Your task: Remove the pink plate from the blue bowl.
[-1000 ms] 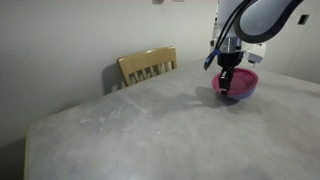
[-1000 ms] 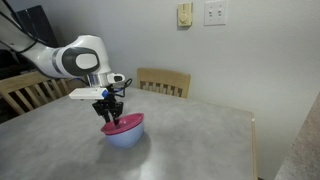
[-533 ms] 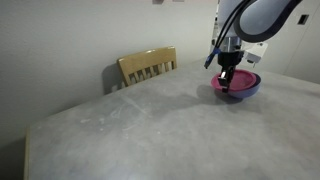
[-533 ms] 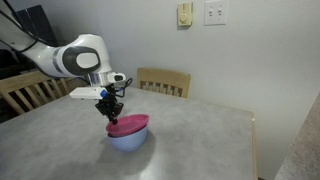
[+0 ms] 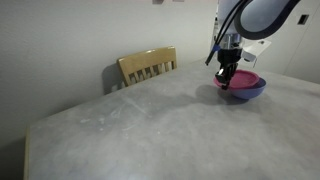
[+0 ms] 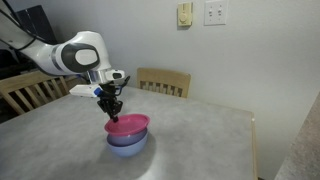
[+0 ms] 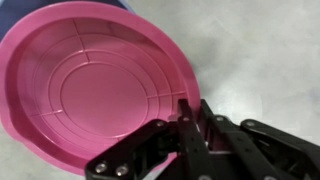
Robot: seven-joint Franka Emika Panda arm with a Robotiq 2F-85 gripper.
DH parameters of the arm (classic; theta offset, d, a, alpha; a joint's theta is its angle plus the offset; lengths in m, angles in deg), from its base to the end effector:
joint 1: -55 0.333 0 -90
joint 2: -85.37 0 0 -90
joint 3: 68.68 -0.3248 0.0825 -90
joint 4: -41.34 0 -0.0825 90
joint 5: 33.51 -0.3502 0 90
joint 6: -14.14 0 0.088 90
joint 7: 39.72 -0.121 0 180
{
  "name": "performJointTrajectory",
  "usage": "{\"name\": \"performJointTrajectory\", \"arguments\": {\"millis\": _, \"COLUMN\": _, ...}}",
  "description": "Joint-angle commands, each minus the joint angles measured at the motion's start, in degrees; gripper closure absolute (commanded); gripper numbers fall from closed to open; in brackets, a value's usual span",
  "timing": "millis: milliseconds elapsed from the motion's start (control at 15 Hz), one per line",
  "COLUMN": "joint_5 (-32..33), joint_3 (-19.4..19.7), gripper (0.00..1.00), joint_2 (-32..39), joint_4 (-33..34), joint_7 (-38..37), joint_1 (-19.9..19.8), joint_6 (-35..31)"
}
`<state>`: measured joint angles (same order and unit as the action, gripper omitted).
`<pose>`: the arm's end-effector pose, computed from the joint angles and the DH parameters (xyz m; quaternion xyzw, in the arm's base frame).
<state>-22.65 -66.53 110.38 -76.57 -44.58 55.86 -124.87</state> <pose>0.5686 -0.0148 0.2364 0.9969 0.0215 -0.0322 0.0686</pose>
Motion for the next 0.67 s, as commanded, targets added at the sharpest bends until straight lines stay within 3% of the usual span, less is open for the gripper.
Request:
{"name": "performJointTrajectory", "arguments": {"millis": 0, "joint_5": 1.17, "joint_3": 1.51, "gripper": 0.97, "joint_2": -3.50, "joint_4": -1.59, "joint_7": -4.47, "joint_1": 2.42, "joint_6": 2.33}}
{"name": "performJointTrajectory", "arguments": {"millis": 267, "joint_5": 0.64, "joint_3": 0.77, "gripper": 0.97, "joint_2": -5.04, "joint_4": -1.48, "joint_7": -6.54, "joint_1": 3.36, "joint_6": 3.36}}
{"name": "performJointTrajectory", "arguments": {"millis": 600, "joint_5": 1.04, "joint_3": -2.15, "gripper": 0.97, "joint_2": -2.76, "joint_4": 3.87, "joint_7": -3.42, "joint_1": 5.97, "joint_6": 2.86}}
